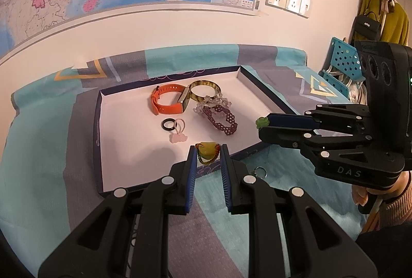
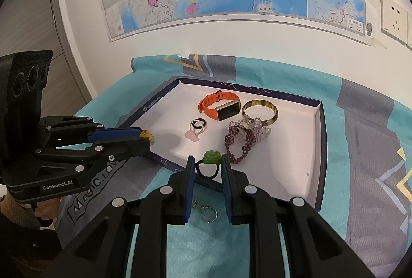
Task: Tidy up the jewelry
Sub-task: 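Carry the amber pendant and green ring into the box lid with both tools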
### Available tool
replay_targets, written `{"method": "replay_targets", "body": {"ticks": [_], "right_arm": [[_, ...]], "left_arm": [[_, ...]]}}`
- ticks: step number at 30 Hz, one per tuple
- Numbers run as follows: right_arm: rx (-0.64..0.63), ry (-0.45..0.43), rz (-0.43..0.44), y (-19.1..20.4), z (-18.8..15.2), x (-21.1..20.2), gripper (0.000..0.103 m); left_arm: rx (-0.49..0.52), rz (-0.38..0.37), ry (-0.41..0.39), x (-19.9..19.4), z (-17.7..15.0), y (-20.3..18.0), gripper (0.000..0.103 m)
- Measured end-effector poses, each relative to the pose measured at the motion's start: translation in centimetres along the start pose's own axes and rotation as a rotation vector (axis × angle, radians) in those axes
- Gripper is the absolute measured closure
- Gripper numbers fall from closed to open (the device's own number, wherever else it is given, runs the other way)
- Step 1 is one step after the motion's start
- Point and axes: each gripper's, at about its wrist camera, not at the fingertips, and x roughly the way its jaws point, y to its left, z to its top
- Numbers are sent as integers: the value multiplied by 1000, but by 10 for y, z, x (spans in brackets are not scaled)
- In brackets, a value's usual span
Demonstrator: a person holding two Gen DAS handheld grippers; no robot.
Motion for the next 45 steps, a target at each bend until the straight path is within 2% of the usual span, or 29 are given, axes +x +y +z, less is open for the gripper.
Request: {"method": "replay_targets", "body": {"ticks": [33,45], "right_arm": [[-13,13,-10,-4,21,26,84],[-2,44,-8,-8,24,42,84]], "left_arm": [[-25,20,30,24,10,9,84],[-38,27,53,39,14,14,84]]}}
